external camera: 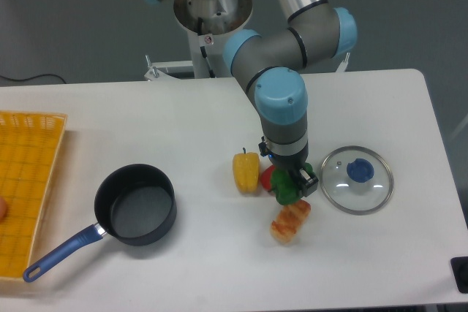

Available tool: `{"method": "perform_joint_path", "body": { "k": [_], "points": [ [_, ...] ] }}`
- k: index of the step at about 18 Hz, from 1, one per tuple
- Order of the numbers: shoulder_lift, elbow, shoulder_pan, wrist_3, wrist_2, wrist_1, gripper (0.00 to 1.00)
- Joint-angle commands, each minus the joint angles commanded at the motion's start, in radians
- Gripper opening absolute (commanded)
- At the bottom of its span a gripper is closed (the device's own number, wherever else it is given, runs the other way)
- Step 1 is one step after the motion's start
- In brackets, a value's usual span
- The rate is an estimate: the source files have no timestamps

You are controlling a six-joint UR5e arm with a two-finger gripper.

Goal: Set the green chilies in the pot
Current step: 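Lower the gripper onto the green pepper and close on it, then lift the green pepper and carry it over the saucepan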

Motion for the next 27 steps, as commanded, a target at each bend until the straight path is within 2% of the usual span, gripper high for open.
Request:
{"method": "perform_joint_path", "body": {
  "k": [9, 13, 17, 27],
  "points": [
    [0.011, -0.006, -0.011, -0.020, 0.000, -0.023, 0.59],
    [0.044, -0.011, -0.034, -0.049, -0.018, -0.063, 0.59],
    [0.089, -0.043, -0.043, -0.086, -0.064, -0.064, 0.59],
    [0.103, -0.038, -0.202, -0.316, -0.097, -0.054, 0.59]
  ]
}}
